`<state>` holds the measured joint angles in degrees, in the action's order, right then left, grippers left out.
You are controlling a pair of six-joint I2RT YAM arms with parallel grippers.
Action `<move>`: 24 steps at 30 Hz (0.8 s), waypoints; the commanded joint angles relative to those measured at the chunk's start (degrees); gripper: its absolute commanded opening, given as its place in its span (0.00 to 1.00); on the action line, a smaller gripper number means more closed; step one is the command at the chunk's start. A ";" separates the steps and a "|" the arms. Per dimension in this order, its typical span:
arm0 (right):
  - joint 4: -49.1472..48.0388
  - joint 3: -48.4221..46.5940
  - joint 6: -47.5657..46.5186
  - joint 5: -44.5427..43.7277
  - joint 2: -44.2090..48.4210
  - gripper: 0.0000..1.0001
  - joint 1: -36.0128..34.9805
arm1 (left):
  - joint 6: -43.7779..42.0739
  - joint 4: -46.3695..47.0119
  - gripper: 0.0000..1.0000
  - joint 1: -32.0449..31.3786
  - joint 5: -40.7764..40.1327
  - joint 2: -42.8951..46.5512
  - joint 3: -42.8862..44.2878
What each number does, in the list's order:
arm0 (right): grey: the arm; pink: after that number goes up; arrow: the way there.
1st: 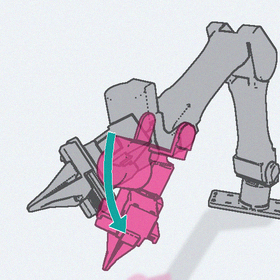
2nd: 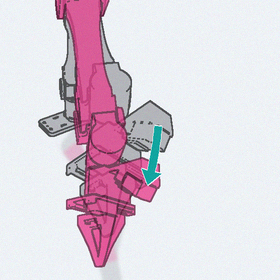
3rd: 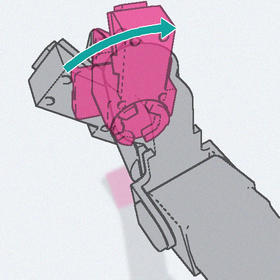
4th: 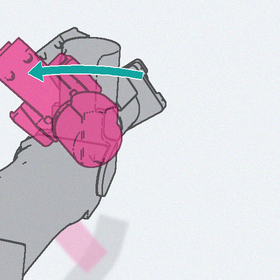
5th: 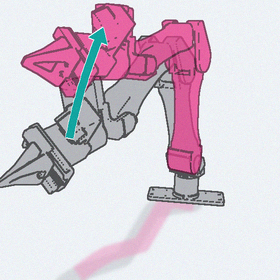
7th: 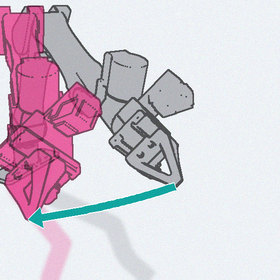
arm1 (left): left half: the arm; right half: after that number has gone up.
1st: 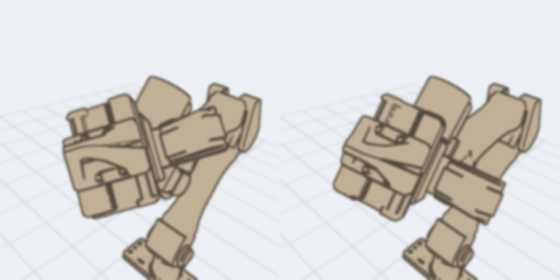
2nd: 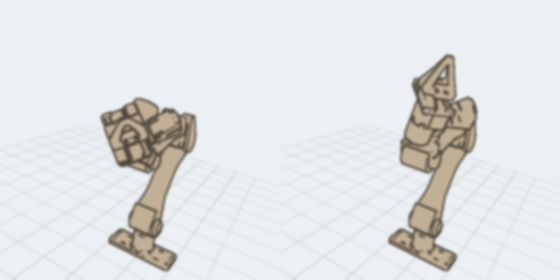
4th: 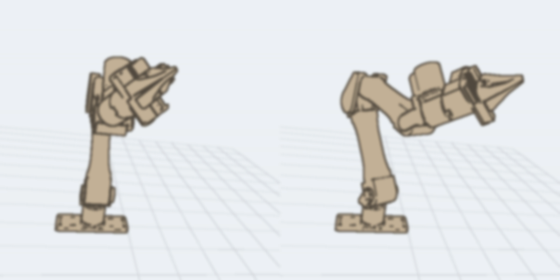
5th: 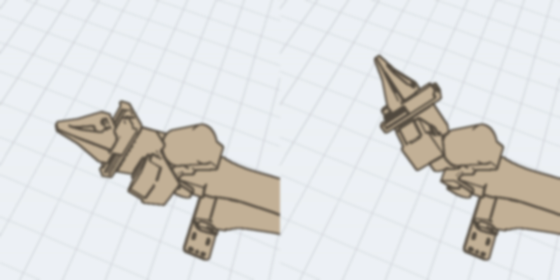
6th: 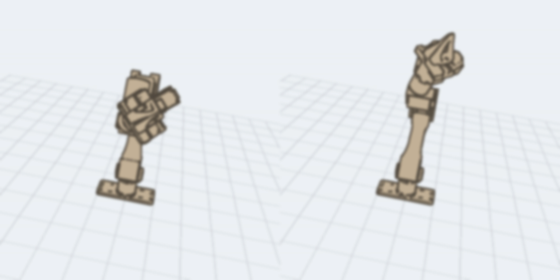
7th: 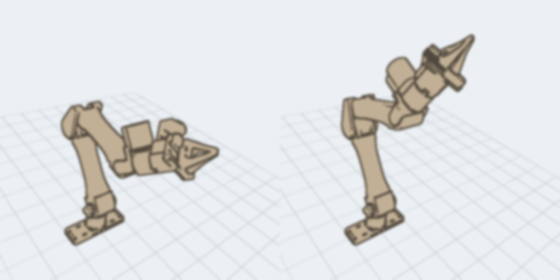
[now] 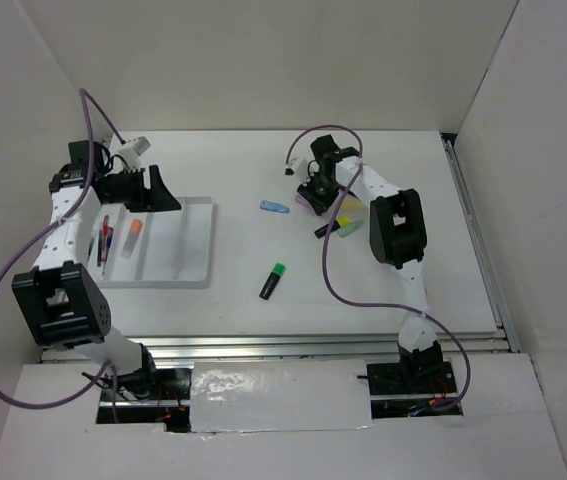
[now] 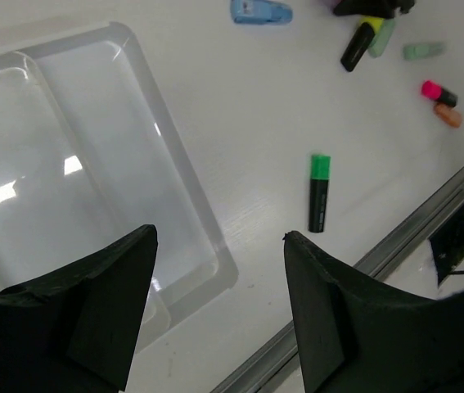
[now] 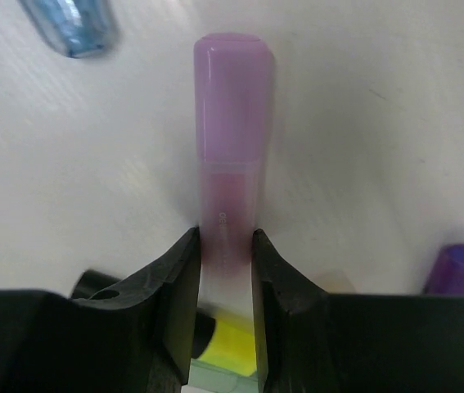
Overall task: Sort the stationery into containers
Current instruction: Grab a piece of stationery with the right arm, then pass the stationery from the right arm to the left
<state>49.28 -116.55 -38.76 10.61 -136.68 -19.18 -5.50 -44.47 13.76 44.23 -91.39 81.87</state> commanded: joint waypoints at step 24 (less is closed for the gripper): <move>-16.22 20.57 41.75 34.39 31.30 0.00 -15.53 | 45.74 41.03 0.97 -24.74 -20.06 25.31 -28.43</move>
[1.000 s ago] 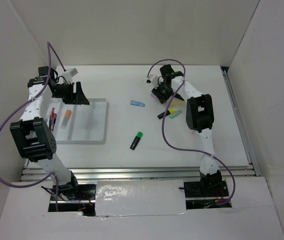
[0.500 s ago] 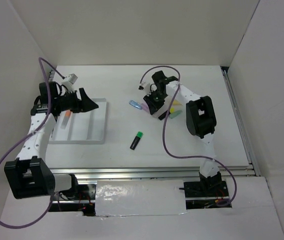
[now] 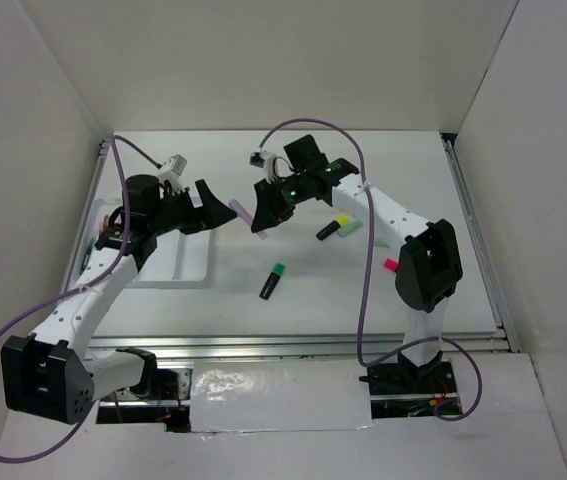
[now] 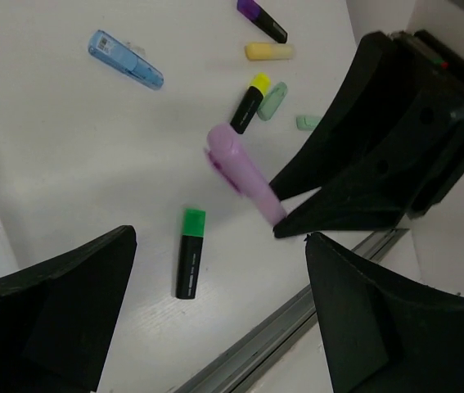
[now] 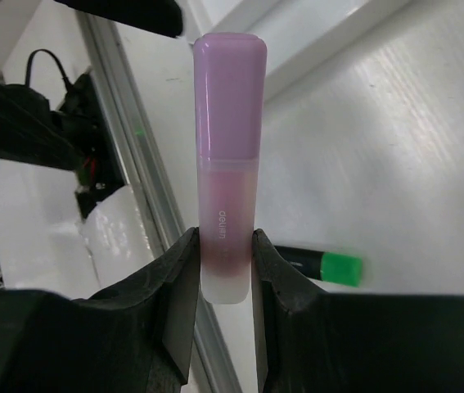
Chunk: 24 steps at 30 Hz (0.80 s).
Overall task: Sort the stationery into containers
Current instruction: Pass the stationery from the right arm to the left
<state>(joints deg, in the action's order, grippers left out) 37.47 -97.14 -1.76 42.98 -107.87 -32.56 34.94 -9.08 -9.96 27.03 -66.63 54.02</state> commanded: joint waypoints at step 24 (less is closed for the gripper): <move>-2.86 -1.56 5.55 0.27 1.88 0.53 -5.85 | -2.83 -5.36 0.00 3.18 3.64 -4.20 4.14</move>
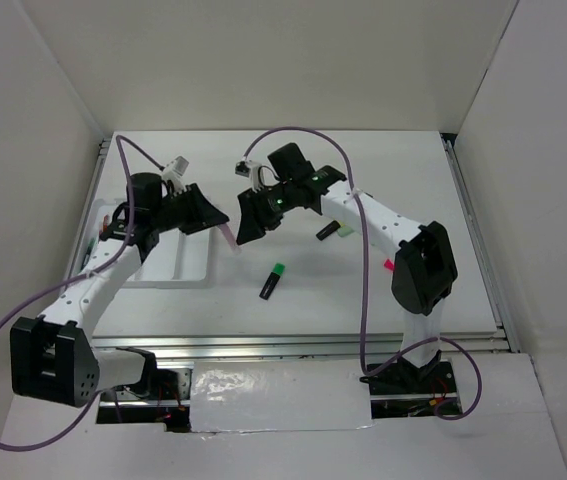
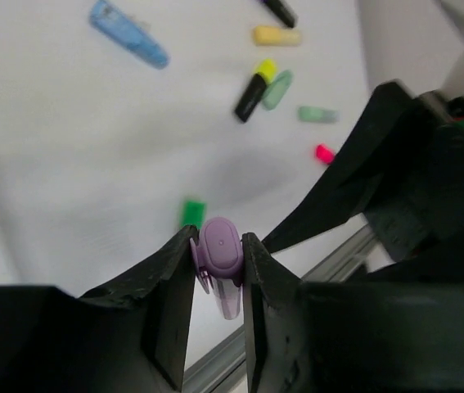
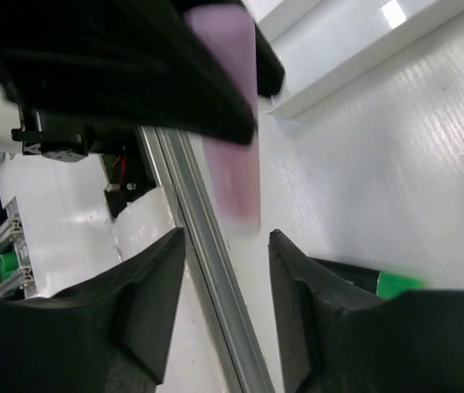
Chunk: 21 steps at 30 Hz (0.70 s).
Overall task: Sort the stationery into containers
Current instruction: Pass the stationery from the right arm to the left, then place the stationery into the container
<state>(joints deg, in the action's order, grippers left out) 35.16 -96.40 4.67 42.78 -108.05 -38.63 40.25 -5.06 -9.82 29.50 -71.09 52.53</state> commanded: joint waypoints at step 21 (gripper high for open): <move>-0.88 13.08 -9.32 -9.38 11.63 0.58 7.43 | -63.01 -44.69 0.17 28.98 -21.67 -27.78 35.27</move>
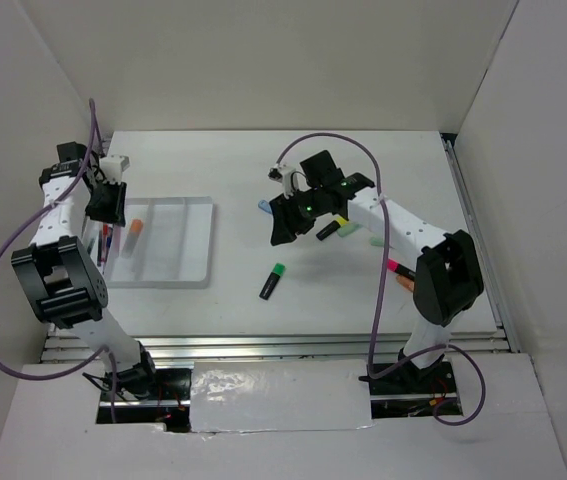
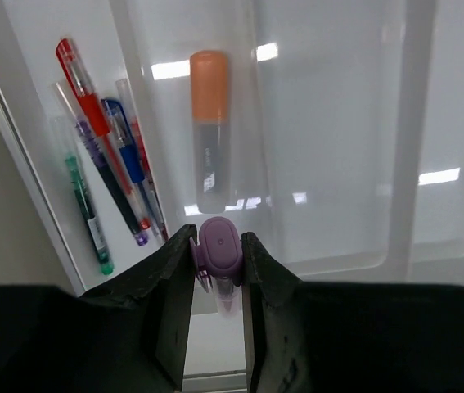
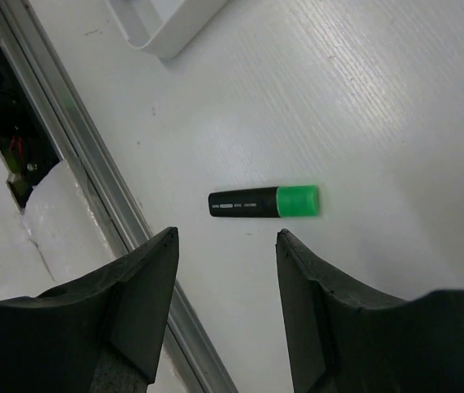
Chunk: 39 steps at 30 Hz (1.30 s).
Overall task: Sort the stationery into containers
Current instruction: Place the stationery into the container, then grab a piece of stationery with the right arm
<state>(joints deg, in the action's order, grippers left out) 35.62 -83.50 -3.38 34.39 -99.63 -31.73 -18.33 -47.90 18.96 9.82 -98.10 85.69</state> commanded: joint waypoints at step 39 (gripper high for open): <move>13.22 -24.20 -16.20 -29.36 -22.85 0.62 24.08 | 2.95 2.91 0.75 -1.21 20.05 4.59 1.14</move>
<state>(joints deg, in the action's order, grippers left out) 43.40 -99.50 -13.30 9.17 -117.38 -6.57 -16.10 -43.62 18.68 24.01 -93.49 86.80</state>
